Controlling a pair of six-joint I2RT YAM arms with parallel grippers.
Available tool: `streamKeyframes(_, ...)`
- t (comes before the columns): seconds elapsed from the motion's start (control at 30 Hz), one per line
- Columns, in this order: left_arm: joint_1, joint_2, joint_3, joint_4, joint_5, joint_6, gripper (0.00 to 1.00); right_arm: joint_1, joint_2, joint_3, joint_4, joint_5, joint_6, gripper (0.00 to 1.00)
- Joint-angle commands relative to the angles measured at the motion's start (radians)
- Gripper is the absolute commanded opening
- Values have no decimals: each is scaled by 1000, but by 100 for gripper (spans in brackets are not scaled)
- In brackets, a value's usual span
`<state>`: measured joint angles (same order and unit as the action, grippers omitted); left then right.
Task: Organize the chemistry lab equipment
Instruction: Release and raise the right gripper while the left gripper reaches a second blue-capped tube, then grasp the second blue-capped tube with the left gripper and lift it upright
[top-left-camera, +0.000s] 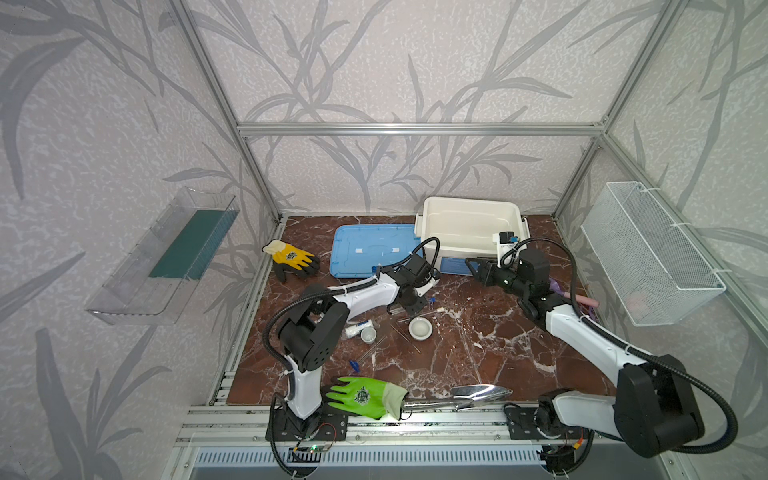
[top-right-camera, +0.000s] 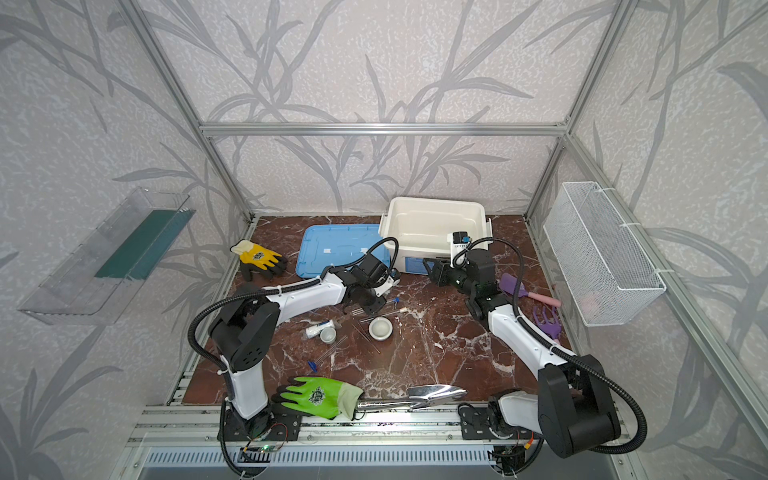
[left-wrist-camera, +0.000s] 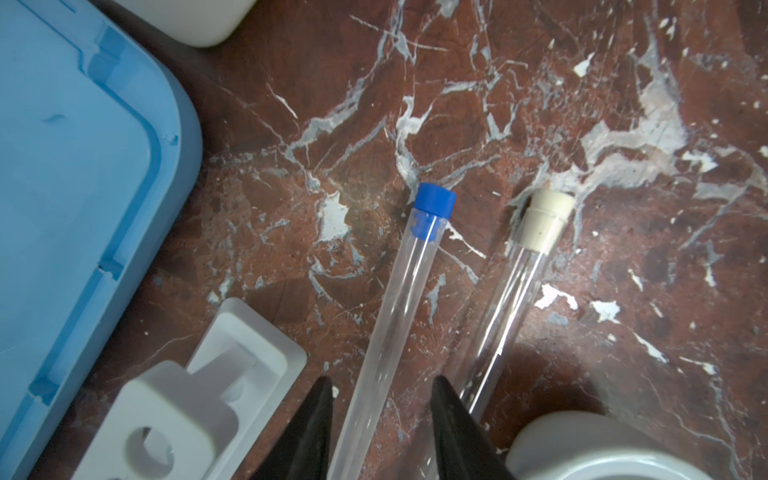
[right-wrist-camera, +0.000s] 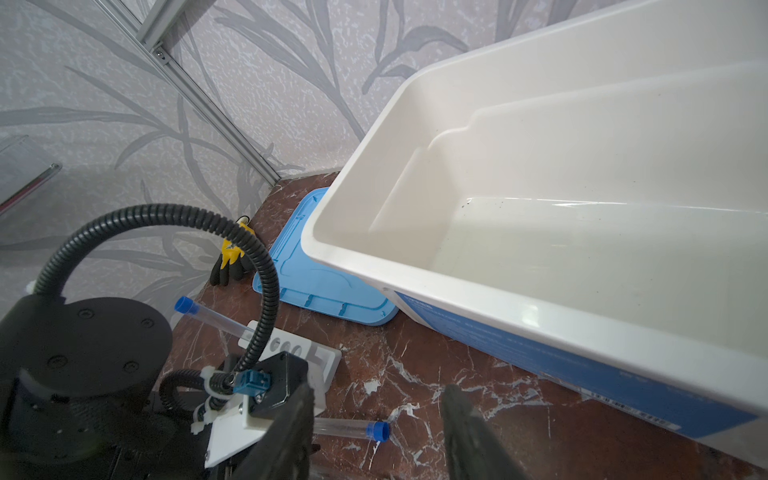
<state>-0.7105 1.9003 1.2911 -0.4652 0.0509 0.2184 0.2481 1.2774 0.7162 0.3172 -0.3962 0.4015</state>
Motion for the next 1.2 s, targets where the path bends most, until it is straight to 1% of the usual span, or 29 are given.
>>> streamKeyframes(0.0,3,28,27,-31,-7,27,39,-9,5,-13,37,-10,11,50)
streamKeyframes(0.27,8,65,57,-55,-27,42,38,-16,13,-19,54,-13,17,50)
streamKeyframes(0.53,15,86,67,-67,-16,56,31,-20,23,-21,60,-14,23,50)
streamKeyframes(1.03,17,119,70,-87,-1,61,26,-21,32,-27,71,-15,30,50)
streamKeyframes(1.17,17,124,74,-91,6,55,22,-24,32,-28,71,-15,31,50)
